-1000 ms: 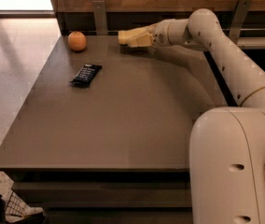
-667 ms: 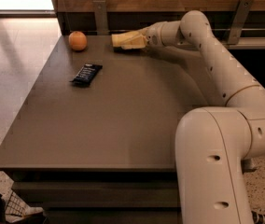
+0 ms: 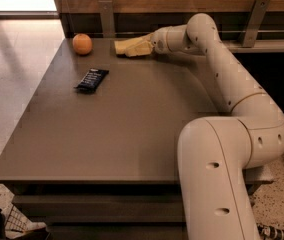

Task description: Move sponge near orange

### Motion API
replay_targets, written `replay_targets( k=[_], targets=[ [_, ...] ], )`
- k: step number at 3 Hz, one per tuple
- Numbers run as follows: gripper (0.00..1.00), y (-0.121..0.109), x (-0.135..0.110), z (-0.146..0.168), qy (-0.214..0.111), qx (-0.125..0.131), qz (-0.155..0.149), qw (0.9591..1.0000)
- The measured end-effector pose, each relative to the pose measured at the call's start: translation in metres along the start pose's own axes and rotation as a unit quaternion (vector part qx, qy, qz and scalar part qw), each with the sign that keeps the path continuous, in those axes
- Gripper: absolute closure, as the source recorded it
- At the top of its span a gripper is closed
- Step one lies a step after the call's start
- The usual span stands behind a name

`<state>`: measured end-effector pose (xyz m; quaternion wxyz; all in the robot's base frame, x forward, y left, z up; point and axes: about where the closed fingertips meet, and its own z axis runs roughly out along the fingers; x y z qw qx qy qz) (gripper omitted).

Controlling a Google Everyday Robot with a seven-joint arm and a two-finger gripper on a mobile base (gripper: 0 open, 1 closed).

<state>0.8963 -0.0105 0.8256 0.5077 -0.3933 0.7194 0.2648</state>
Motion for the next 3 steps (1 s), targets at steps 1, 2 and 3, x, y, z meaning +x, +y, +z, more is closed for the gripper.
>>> replay_targets(
  k=[1, 2, 3],
  targets=[
    [0.53, 0.0026, 0.0013, 0.0049, 0.001, -0.003, 0.001, 1.0000],
    [0.30, 0.0042, 0.0021, 0.0079, 0.001, -0.005, 0.001, 1.0000],
    [0.07, 0.0062, 0.0031, 0.0116, 0.002, -0.007, 0.002, 1.0000]
  ],
)
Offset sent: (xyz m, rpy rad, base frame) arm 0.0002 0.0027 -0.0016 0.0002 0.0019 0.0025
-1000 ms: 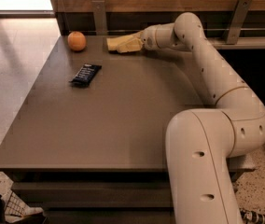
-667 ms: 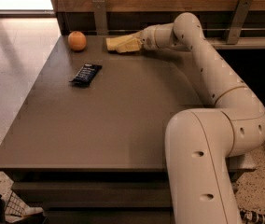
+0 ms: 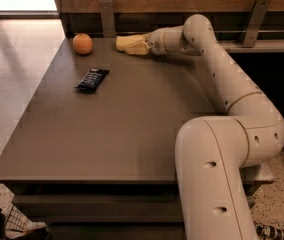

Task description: Move sponge near orange

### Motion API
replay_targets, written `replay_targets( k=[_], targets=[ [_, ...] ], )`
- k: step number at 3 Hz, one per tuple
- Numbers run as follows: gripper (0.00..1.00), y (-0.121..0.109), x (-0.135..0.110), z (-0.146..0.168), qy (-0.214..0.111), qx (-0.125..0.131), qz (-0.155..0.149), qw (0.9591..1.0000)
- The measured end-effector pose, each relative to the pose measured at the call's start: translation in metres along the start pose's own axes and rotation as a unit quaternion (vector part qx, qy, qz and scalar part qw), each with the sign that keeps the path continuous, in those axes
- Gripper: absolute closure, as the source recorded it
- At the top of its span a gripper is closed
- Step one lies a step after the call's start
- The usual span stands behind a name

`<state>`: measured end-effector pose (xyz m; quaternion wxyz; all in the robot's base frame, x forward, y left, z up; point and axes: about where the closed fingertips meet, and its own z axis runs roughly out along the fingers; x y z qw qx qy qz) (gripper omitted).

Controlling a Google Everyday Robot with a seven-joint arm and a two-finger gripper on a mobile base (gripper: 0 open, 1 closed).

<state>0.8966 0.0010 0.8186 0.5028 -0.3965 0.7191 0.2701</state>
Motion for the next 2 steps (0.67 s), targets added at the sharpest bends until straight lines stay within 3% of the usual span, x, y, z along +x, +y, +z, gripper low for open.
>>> replay_targets(
  k=[1, 2],
  targets=[
    [0.00, 0.0013, 0.0007, 0.0025, 0.000, -0.002, 0.000, 1.0000],
    [0.00, 0.0014, 0.0007, 0.0026, 0.000, -0.002, 0.000, 1.0000]
  ],
)
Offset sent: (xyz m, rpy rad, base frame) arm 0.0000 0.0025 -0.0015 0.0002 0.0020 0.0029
